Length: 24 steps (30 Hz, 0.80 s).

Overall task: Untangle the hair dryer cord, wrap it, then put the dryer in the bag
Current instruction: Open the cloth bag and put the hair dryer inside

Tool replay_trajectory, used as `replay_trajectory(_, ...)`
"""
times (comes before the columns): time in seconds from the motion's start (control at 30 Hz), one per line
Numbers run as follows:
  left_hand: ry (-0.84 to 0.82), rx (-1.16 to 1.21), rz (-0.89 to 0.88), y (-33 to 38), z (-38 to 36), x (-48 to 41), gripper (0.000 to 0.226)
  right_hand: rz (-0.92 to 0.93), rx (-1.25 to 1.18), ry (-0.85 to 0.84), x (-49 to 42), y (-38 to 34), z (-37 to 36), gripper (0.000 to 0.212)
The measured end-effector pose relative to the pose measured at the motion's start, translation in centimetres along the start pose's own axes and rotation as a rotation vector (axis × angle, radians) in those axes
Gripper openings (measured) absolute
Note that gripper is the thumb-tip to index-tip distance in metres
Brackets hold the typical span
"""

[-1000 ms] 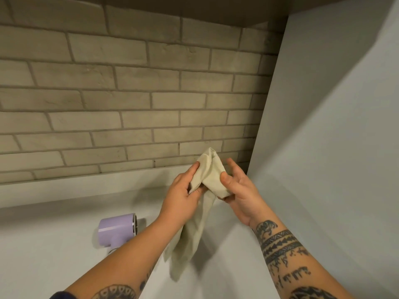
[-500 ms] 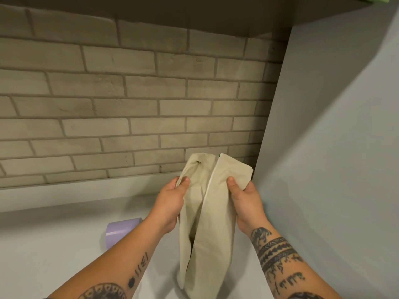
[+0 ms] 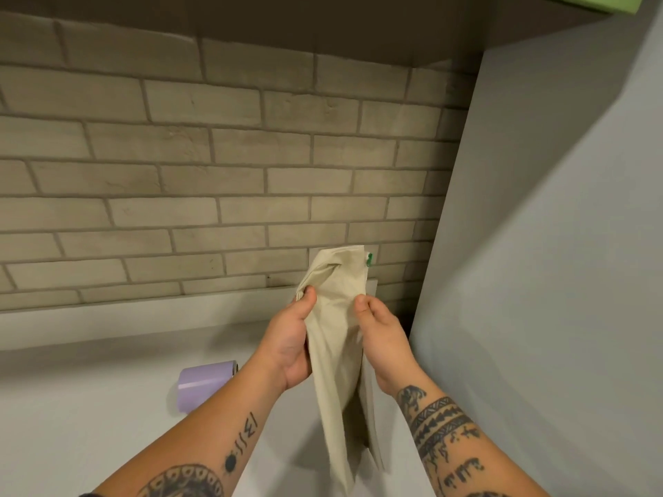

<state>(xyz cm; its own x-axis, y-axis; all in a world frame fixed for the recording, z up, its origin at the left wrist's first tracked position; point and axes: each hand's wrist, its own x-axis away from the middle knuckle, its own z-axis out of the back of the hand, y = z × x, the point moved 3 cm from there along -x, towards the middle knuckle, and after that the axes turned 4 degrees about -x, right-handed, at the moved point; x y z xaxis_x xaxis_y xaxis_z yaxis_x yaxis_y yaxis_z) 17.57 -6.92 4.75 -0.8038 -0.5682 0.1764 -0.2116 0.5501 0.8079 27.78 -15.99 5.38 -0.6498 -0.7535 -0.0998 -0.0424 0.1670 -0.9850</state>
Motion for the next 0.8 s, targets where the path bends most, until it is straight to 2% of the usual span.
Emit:
replay_trajectory(0.07,-0.005,0.006,0.014,0.2,0.3,0.2,0.058,-0.019,-0.045,0.045,-0.1,0.2,0.6,0.023)
replay_trajectory(0.2,0.009,0.044,0.026,0.4,1.0,0.8,0.061,-0.157,-0.301,0.003,-0.5,0.3,1.2,0.026)
replay_trajectory(0.27,0.039,0.064,0.015,0.5,1.3,1.1,0.059,-0.188,-0.339,0.032,-0.9,0.6,1.8,0.022)
replay_trajectory(0.33,0.082,0.066,-0.015,0.6,2.0,1.3,0.056,-0.122,-0.245,0.138,-1.7,0.7,2.4,0.017)
replay_trajectory(0.47,0.183,0.067,-0.061,-0.4,4.7,2.0,0.048,0.111,0.007,0.318,-2.8,-1.2,3.7,0.022)
replay_trajectory(0.57,0.236,-0.135,0.013,-3.1,7.4,2.3,0.039,0.242,0.2,0.265,-3.4,-3.5,3.9,0.021)
replay_trajectory(0.7,0.357,-0.379,0.116,-5.7,10.6,2.5,0.022,0.303,0.44,0.163,-3.7,-5.3,3.7,0.018)
replay_trajectory(0.73,0.38,-0.392,0.112,-5.6,11.0,2.5,0.024,0.309,0.484,0.14,-3.8,-5.5,3.6,0.017)
replay_trajectory(0.8,0.445,-0.423,0.052,-4.5,11.0,2.5,0.044,0.328,0.549,0.111,-3.8,-5.6,3.2,0.017)
